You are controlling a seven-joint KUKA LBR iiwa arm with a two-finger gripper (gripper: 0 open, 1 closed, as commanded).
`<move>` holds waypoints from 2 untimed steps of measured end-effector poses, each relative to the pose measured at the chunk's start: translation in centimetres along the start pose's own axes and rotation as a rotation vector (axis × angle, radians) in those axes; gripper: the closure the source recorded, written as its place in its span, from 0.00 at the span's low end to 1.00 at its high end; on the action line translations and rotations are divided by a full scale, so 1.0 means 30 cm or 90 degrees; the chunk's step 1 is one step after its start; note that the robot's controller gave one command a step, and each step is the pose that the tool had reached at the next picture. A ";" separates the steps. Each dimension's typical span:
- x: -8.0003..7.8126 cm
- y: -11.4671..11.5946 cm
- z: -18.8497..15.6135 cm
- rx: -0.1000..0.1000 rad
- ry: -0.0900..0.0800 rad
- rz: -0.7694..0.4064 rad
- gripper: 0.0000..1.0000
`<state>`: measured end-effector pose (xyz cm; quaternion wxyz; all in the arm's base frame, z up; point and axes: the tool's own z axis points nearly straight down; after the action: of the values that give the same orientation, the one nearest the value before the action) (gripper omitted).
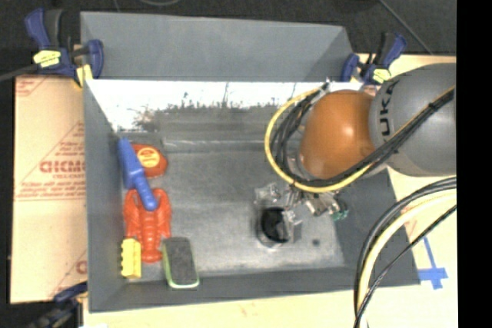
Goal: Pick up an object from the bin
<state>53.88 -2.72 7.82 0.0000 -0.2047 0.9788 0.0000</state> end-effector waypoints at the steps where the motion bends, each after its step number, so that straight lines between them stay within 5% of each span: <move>1: -0.032 -0.017 0.006 -0.002 0.006 0.006 1.00; 2: -0.039 0.008 -0.403 0.001 -0.002 -0.011 1.00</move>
Offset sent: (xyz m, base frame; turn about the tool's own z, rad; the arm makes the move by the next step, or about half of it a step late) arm 0.0085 0.0073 0.1201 -0.0223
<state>54.85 -2.05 19.91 0.0018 -0.2130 0.9771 -0.0002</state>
